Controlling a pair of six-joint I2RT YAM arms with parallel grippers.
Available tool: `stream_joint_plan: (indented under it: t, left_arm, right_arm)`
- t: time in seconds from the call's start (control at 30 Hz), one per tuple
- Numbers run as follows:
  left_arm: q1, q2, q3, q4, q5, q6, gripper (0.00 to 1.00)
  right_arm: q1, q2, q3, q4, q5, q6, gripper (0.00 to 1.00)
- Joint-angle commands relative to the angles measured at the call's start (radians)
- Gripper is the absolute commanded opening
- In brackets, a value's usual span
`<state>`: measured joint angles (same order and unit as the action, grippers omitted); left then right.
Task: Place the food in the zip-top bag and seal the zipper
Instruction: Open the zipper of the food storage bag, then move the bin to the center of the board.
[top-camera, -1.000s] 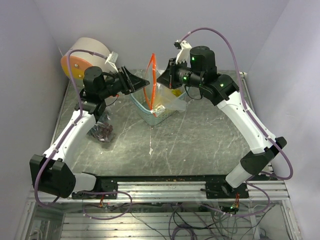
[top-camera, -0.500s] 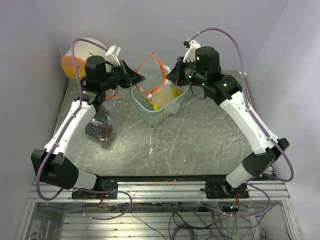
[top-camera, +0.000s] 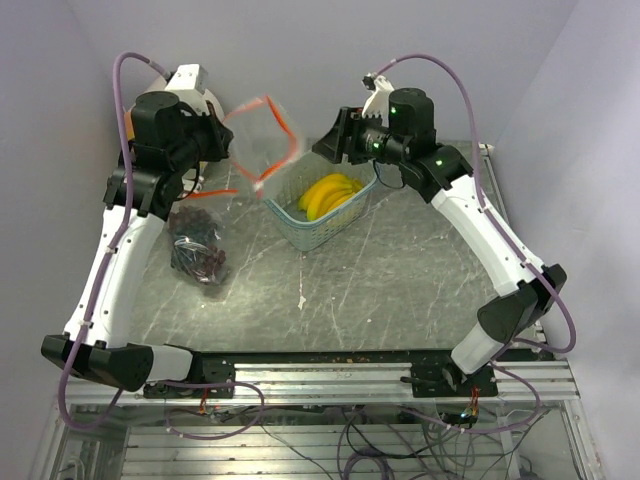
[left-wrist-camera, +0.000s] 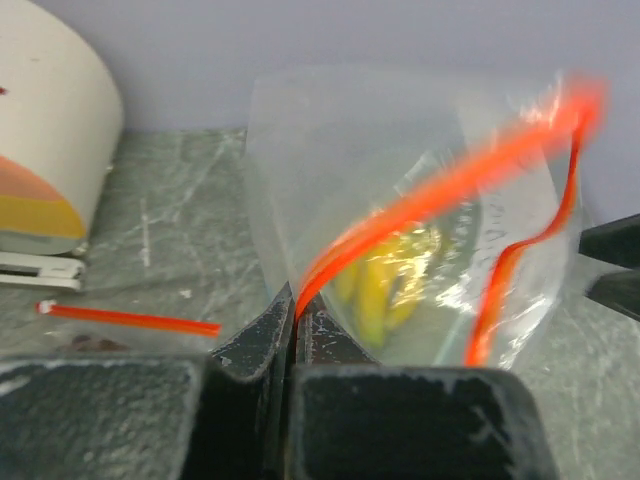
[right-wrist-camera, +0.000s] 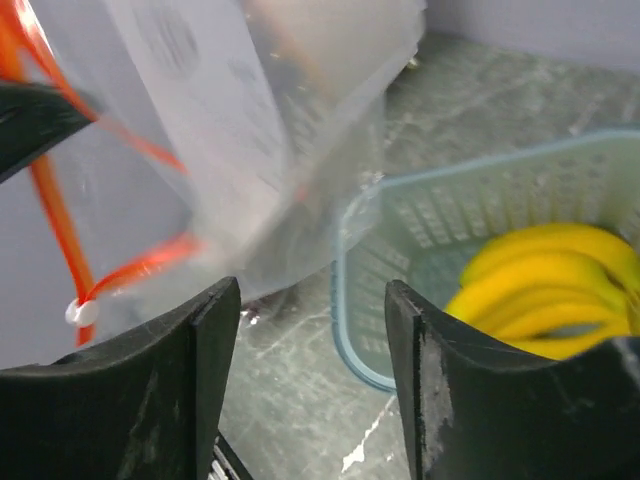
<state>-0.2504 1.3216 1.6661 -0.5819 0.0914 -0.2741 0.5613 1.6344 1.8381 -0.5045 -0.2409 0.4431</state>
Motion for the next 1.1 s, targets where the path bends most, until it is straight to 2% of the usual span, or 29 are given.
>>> stream_joint_plan:
  t: [0.0,0.13,0.2,0.27,0.43,0.67,0.9,1.07]
  left_arm:
    - [0.008,-0.024,0.062,-0.046,-0.141,0.063,0.07]
    - [0.008,-0.039,0.111,-0.071,-0.301,0.099,0.07]
    - [0.008,-0.043,0.129,-0.085,-0.381,0.125,0.07]
    - [0.008,-0.046,0.134,-0.091,-0.420,0.143,0.07]
    - [0.005,-0.052,0.116,-0.094,-0.453,0.158,0.07]
    - [-0.003,-0.062,0.105,-0.093,-0.436,0.164,0.07]
    - [-0.003,-0.072,0.086,-0.084,-0.402,0.159,0.07]
    - [-0.004,-0.070,0.076,-0.078,-0.399,0.164,0.07]
  right_arm:
    - [-0.006,-0.013,0.004,0.193,-0.225,-0.016,0.63]
    - [-0.010,-0.055,-0.078,0.210,-0.146,-0.016,0.76]
    - [-0.010,-0.010,-0.038,0.113,-0.069,-0.031,0.78]
    - [-0.011,0.072,0.069,-0.028,-0.001,-0.050,0.78]
    - [-0.010,0.292,0.243,-0.238,0.137,-0.122,0.77]
    - [-0.009,0.515,0.312,-0.376,0.264,-0.138,0.79]
    - [-0.006,0.564,0.274,-0.354,0.303,-0.209,0.80]
    - [0.012,0.481,0.121,-0.403,0.271,-0.246,0.75]
